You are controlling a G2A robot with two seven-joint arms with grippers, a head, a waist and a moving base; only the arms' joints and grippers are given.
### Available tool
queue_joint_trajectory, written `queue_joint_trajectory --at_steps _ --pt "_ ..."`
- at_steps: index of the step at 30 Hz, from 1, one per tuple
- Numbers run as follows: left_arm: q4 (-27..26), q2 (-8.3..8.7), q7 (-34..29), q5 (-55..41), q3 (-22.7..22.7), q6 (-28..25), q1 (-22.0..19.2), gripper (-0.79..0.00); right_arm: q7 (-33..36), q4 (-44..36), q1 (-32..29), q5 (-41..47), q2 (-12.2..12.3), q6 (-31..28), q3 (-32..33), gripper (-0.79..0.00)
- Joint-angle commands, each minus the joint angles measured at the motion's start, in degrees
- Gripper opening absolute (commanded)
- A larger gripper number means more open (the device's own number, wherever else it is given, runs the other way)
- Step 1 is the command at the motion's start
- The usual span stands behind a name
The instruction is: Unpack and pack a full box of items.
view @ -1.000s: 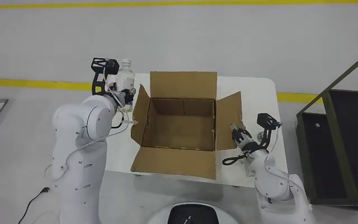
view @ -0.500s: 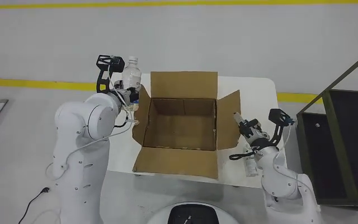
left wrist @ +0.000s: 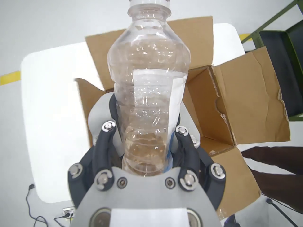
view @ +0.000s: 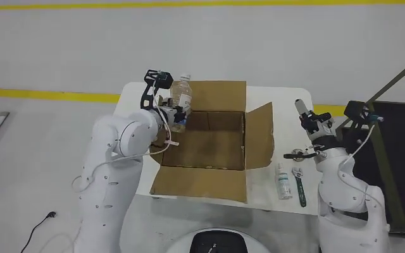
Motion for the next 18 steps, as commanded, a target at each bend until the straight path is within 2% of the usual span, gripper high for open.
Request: queue_joint_trajectory --at_steps 1,11,18 --pt "2.84 -0.16 -0.35 -1.59 1.41 0.29 -0.44 -0.785 -0.5 0.46 0.74 -0.45 0.14 -0.24 0.6 0.0" --pt "9.17 -0.6 -6.0 -3.68 7.67 2.34 -0.43 -0.785 -1.43 1.44 1.2 -0.34 0.59 -0.2 1.84 0.0" --pt "9.17 -0.6 -6.0 -3.68 7.67 2.34 -0.43 -0.785 -1.91 2.04 1.35 -1.31 0.95 -2.57 1.02 0.0"
